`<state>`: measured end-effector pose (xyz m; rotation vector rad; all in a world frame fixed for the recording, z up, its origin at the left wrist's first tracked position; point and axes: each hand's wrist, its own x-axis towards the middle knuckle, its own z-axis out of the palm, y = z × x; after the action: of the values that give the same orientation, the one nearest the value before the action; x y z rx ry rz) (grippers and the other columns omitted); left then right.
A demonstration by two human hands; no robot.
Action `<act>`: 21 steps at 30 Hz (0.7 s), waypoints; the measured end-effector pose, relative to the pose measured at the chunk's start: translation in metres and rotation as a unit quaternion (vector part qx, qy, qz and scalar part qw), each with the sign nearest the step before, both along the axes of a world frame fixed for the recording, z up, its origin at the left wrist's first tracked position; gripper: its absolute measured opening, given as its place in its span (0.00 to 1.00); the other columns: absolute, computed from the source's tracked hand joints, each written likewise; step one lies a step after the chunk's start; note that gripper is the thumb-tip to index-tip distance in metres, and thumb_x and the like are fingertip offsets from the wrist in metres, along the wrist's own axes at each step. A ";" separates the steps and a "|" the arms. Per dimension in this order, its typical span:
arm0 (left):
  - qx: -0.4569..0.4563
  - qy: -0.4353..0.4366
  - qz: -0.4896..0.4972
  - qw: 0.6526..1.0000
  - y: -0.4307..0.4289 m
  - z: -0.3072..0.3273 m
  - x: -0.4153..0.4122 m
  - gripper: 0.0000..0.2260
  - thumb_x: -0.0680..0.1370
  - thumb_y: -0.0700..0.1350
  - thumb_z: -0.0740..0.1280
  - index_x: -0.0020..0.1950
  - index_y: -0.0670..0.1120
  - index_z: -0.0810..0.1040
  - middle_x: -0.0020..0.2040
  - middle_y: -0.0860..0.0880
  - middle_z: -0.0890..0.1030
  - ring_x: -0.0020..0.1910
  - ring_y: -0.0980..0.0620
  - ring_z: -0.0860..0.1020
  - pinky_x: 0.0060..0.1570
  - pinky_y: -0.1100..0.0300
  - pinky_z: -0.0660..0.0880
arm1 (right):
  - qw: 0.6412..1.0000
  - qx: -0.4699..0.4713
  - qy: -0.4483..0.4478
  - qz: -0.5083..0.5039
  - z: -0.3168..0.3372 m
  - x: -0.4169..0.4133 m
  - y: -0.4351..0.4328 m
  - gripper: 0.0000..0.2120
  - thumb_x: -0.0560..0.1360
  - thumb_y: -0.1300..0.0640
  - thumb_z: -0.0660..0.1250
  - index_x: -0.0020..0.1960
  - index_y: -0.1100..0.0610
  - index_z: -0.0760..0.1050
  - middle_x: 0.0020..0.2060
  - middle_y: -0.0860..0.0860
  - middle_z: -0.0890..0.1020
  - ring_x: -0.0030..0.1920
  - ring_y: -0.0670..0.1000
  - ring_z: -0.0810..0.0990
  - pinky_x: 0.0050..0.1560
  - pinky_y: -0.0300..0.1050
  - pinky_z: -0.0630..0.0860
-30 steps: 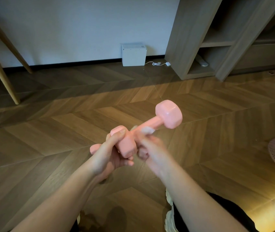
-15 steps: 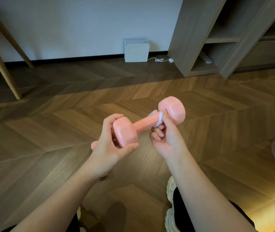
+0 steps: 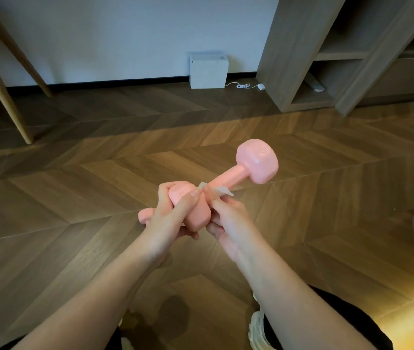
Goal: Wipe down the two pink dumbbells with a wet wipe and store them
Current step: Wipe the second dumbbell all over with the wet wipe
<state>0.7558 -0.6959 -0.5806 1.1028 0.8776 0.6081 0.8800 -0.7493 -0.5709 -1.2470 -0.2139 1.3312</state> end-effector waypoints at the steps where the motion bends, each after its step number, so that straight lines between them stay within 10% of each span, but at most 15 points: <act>1: 0.004 0.009 -0.003 1.000 0.000 -0.001 0.000 0.33 0.63 0.64 0.70 0.60 0.48 0.66 0.51 0.43 0.78 0.39 0.50 0.80 0.32 0.55 0.76 | 1.000 -0.014 -0.001 0.013 -0.001 -0.004 0.000 0.06 0.78 0.56 0.68 0.51 0.58 0.80 0.24 0.45 0.78 0.23 0.42 0.74 0.27 0.39 0.71; 13: 0.170 0.078 -0.042 0.981 -0.004 0.001 -0.010 0.28 0.65 0.66 0.69 0.60 0.60 0.62 0.59 0.49 0.69 0.50 0.45 0.78 0.38 0.55 0.80 | 0.972 -0.008 0.139 -0.191 0.007 0.040 0.010 0.13 0.75 0.50 0.72 0.39 0.57 0.74 0.24 0.48 0.65 0.21 0.43 0.61 0.19 0.35 0.58; 21: 0.317 0.127 -0.011 0.940 -0.005 -0.014 -0.014 0.28 0.73 0.60 0.71 0.65 0.62 0.58 0.62 0.55 0.68 0.60 0.57 0.74 0.54 0.46 0.79 | 0.998 -0.050 -0.021 0.041 -0.008 0.002 0.006 0.11 0.75 0.50 0.72 0.52 0.56 0.83 0.28 0.44 0.78 0.25 0.41 0.70 0.23 0.35 0.63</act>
<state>0.7420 -0.7010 -0.5947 1.8032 0.9095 0.7664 0.8820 -0.7430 -0.5793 -1.3640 -0.2322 1.4002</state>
